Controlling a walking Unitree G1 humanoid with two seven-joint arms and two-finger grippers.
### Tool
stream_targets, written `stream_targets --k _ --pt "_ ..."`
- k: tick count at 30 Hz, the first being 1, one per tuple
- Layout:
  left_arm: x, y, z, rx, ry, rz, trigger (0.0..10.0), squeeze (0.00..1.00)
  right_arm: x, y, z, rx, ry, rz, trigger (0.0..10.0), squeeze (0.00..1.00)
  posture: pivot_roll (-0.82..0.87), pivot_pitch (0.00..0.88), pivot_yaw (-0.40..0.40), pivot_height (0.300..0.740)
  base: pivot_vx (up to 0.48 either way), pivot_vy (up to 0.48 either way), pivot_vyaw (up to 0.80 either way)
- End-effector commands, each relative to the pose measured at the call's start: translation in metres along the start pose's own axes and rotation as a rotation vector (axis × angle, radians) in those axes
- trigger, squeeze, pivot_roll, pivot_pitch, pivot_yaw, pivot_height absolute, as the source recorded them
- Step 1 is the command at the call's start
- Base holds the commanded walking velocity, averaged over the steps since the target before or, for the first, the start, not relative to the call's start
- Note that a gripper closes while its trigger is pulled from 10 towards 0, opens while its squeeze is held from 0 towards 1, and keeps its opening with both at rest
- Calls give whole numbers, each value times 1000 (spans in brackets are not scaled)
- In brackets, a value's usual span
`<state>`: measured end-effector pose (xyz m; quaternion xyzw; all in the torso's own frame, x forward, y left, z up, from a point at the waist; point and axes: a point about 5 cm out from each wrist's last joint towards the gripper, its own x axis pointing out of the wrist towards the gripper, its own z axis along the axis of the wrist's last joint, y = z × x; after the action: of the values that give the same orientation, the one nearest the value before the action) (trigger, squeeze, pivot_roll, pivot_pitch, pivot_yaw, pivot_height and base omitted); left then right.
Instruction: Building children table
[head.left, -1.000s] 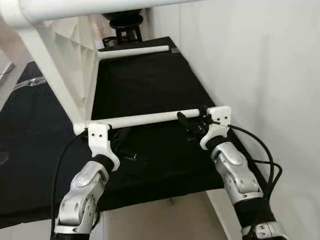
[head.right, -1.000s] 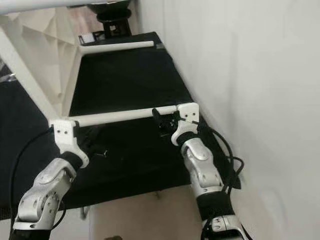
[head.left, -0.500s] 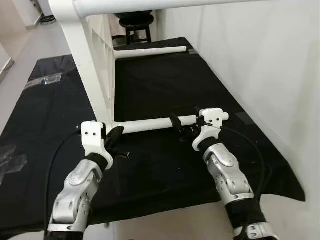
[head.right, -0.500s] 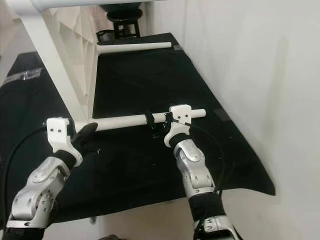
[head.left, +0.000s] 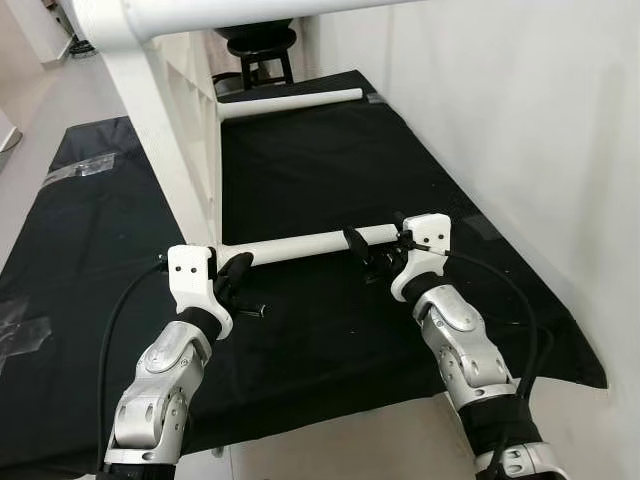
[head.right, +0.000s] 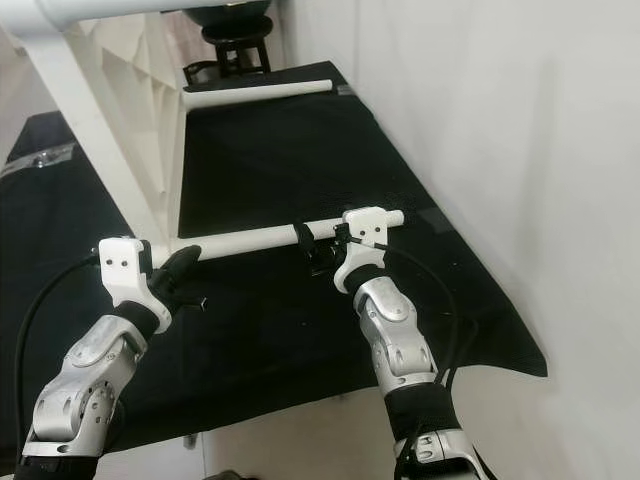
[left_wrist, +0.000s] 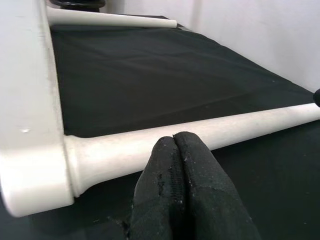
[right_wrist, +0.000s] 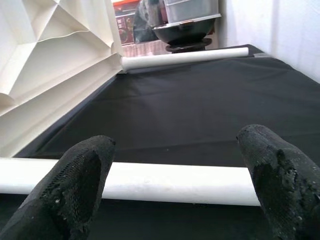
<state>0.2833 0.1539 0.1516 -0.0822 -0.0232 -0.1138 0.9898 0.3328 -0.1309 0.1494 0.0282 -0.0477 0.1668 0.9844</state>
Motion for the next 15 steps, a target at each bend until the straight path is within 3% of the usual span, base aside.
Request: stream_targets --k 1,10,15 --pt "0 2 0 16 -5 -1 10000 0 1 2 -1 1 -4 14 10000 0 62 97 45 740 0 0 0" --pt "1 -1 1 10 -6 -27 10000 0 1 2 -2 -10 8 15 10000 0 63 92 44 740 0 0 0" --pt "1 -8 -3 5 23 -106 10000 0 2 2 -2 -9 8 13 10000 0 62 96 44 740 0 0 0"
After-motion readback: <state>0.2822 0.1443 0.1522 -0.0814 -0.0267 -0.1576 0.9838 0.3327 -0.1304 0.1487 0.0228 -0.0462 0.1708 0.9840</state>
